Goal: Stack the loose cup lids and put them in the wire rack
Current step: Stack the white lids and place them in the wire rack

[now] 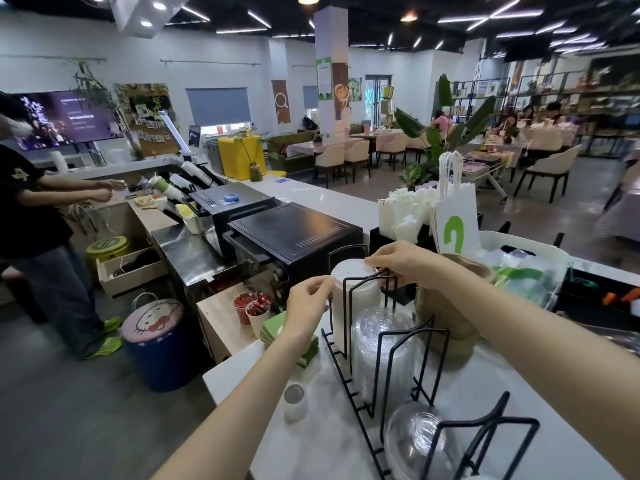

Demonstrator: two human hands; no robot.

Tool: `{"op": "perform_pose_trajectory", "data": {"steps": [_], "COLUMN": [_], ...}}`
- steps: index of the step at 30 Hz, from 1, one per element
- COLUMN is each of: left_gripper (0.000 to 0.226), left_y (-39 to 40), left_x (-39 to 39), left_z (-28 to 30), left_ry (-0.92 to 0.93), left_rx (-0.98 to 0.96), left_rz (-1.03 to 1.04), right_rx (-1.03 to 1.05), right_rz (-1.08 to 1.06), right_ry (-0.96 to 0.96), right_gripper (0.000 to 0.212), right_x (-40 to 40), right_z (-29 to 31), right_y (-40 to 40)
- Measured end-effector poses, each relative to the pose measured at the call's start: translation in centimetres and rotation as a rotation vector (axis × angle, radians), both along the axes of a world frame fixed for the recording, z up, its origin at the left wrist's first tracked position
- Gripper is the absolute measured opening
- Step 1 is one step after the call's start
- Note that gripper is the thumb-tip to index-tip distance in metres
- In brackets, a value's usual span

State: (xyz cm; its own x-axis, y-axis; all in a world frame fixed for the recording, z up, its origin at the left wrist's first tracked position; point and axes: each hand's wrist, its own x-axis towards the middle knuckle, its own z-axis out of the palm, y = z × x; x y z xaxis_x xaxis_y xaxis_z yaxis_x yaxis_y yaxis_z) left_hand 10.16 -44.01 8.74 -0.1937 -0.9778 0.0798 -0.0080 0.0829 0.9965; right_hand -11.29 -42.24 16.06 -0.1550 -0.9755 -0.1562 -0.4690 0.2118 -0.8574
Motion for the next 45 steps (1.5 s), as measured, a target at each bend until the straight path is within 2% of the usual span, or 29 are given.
{"op": "perform_pose_trajectory", "data": {"steps": [2, 7, 13, 21, 25, 31, 36, 40, 45], "left_gripper": [0.013, 0.034, 0.013, 0.032, 0.031, 0.017, 0.027, 0.037, 0.035], "left_y": [0.1, 0.1, 0.1, 0.0, 0.1, 0.0, 0.1, 0.2, 0.3], "left_x": [0.0, -0.2, -0.7, -1.0, -1.1, -1.2, -1.2, -1.0, -1.0], "left_z": [0.0, -0.2, -0.4, -0.7, -0.7, -0.7, -0.6, -0.7, -0.5], "left_ry": [-0.006, -0.029, -0.025, -0.007, -0.007, -0.012, -0.023, -0.039, -0.032], "left_rx": [-0.006, -0.013, -0.028, -0.013, -0.004, 0.036, 0.044, 0.032, 0.044], "left_rz": [-0.011, 0.03, 0.039, 0.028, 0.023, 0.067, 0.059, 0.048, 0.033], "right_rx": [0.005, 0.041, 0.102, 0.18, 0.167, 0.185, 0.163, 0.147, 0.157], "right_rz": [-0.008, -0.027, -0.028, 0.011, -0.035, -0.076, -0.064, -0.096, -0.098], "right_ry": [-0.009, -0.069, -0.105, -0.087, -0.083, -0.065, -0.088, -0.145, -0.149], "right_gripper": [0.03, 0.029, 0.028, 0.026, 0.025, 0.025, 0.018, 0.031, 0.031], "right_x": [0.0, -0.2, -0.4, -1.0, -0.8, -0.2, 0.2, -0.3, 0.0], "right_z": [-0.1, -0.5, -0.6, 0.1, 0.0, 0.4, 0.2, -0.4, -0.1], "right_y": [0.0, -0.3, -0.4, -0.2, -0.5, -0.8, -0.6, -0.8, -0.7]}}
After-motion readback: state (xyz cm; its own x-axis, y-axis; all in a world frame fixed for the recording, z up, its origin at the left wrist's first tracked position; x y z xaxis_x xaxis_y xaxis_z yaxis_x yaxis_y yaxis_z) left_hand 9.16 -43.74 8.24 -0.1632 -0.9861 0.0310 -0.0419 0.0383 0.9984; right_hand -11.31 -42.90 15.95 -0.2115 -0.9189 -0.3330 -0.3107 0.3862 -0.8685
